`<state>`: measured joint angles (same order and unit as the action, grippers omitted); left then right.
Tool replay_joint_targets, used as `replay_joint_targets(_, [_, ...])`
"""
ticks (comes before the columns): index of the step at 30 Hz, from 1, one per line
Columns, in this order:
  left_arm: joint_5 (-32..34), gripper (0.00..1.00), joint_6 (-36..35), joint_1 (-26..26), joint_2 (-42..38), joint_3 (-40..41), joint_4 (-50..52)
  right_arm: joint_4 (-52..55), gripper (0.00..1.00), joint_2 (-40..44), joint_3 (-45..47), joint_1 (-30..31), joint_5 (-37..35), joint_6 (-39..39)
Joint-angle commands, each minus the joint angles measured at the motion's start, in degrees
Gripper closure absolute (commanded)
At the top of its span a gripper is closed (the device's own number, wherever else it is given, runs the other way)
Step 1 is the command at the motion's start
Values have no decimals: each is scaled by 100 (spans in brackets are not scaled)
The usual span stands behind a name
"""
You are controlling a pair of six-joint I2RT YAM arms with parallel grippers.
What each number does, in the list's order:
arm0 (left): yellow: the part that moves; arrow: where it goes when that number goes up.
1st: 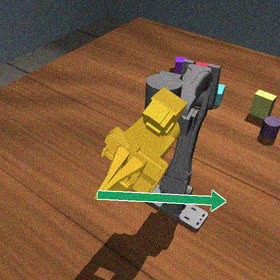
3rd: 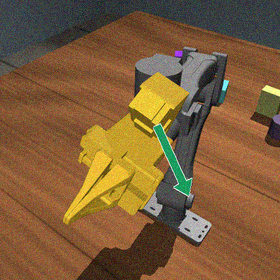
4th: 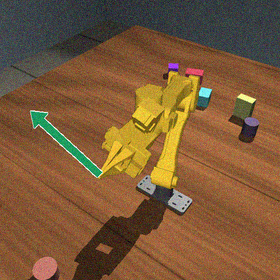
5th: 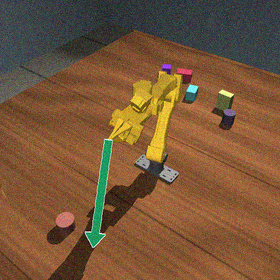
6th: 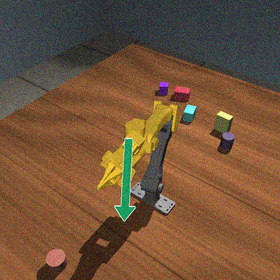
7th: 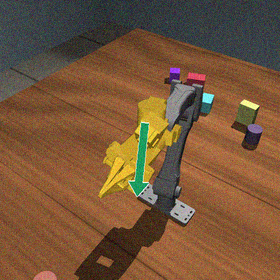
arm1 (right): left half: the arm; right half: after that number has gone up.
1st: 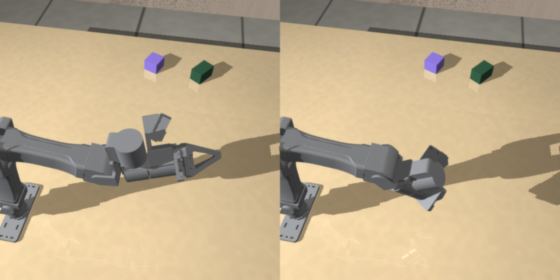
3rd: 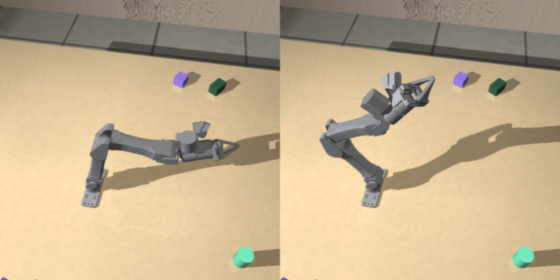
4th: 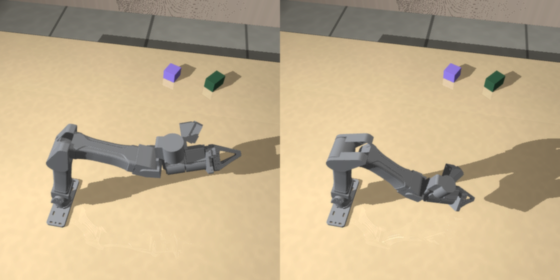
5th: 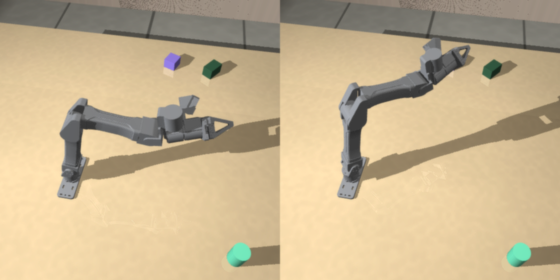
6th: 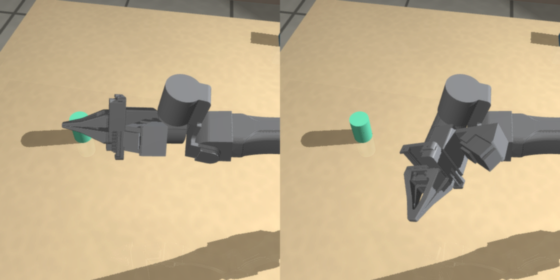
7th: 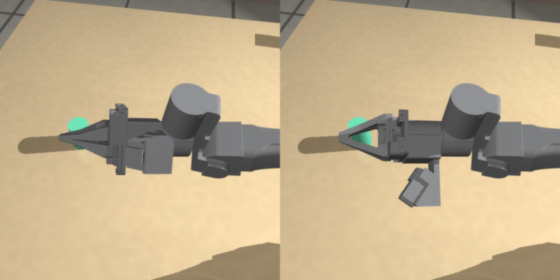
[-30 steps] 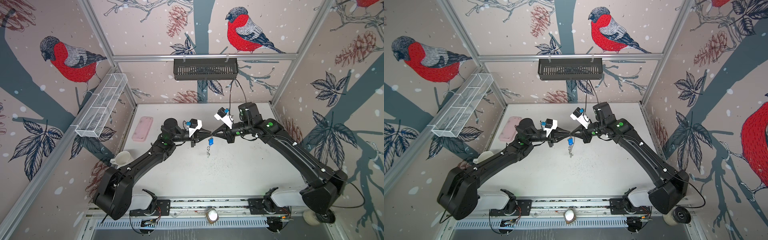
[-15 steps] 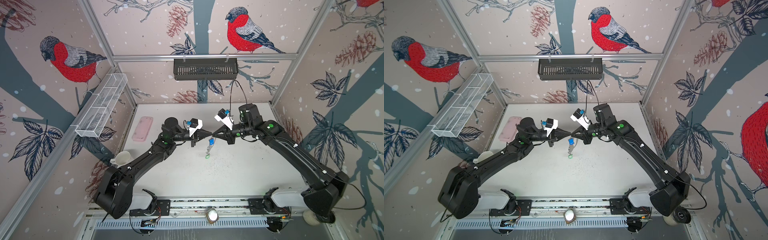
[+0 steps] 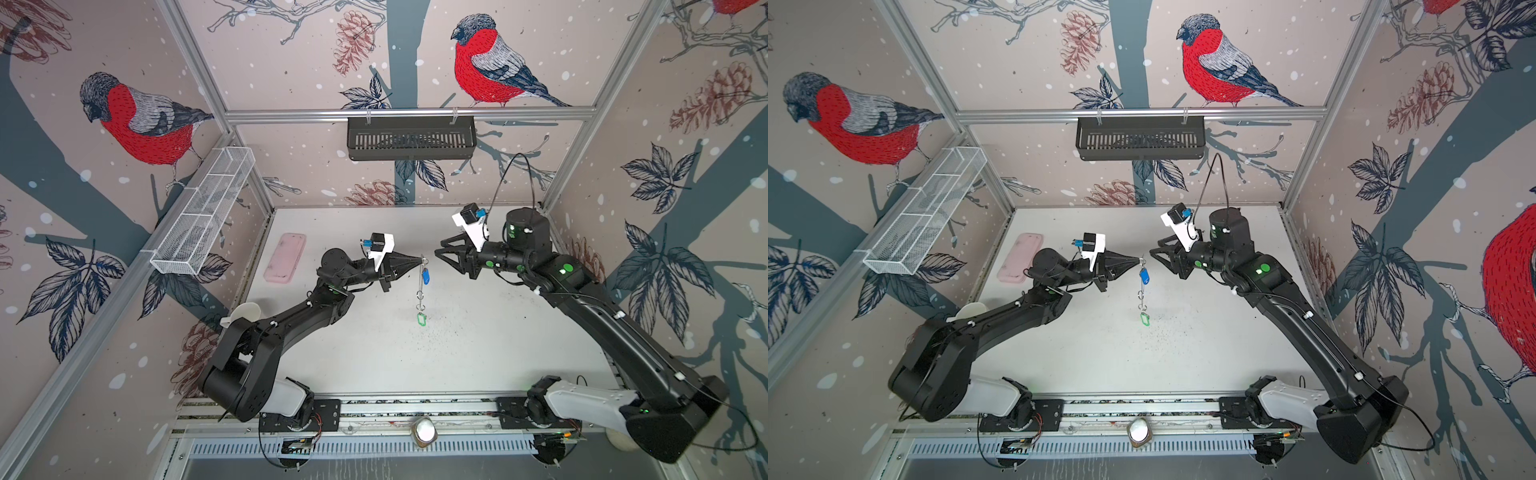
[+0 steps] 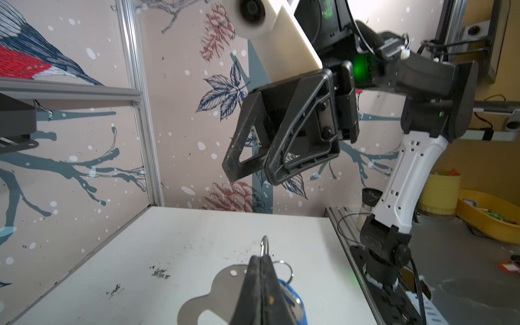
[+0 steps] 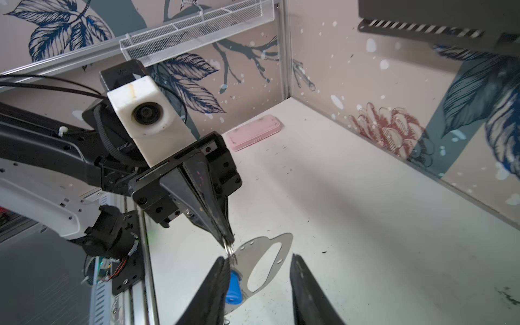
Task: Attach keys to a key ring
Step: Insert the key into the keyring.
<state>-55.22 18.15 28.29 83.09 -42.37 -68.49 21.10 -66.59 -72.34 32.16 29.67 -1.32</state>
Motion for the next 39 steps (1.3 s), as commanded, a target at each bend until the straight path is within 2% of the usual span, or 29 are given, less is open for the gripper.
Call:
replay_joint_targets(1, [569,100,1307,-8,219,16,-2112,-941,61,247,346,-17,-739,-296])
replay_joint_targets(5, [956,100,2113,-13,598,-212,-3150,-2193,63,587,1127,-39,-915,-461])
replay_joint_targets(8, [1238,100,2394,-13,785,-492,-3367,-2854,65,617,1459,-60,-939,-474])
replay_joint_targets(17, [1593,100,2740,16,1040,-1410,-3191,-3506,74,182,1007,-219,-686,-221])
replay_joint_targets(22, [1667,100,2617,123,1021,-1450,-3169,-3570,76,-100,474,-263,-235,-141])
replay_joint_targets(28, [1795,100,2465,218,970,-1450,-3140,-3654,75,-288,305,-233,237,-153])
replay_joint_targets(39, [1899,100,2295,290,895,-1423,-3019,-3578,75,-275,492,251,157,-140])
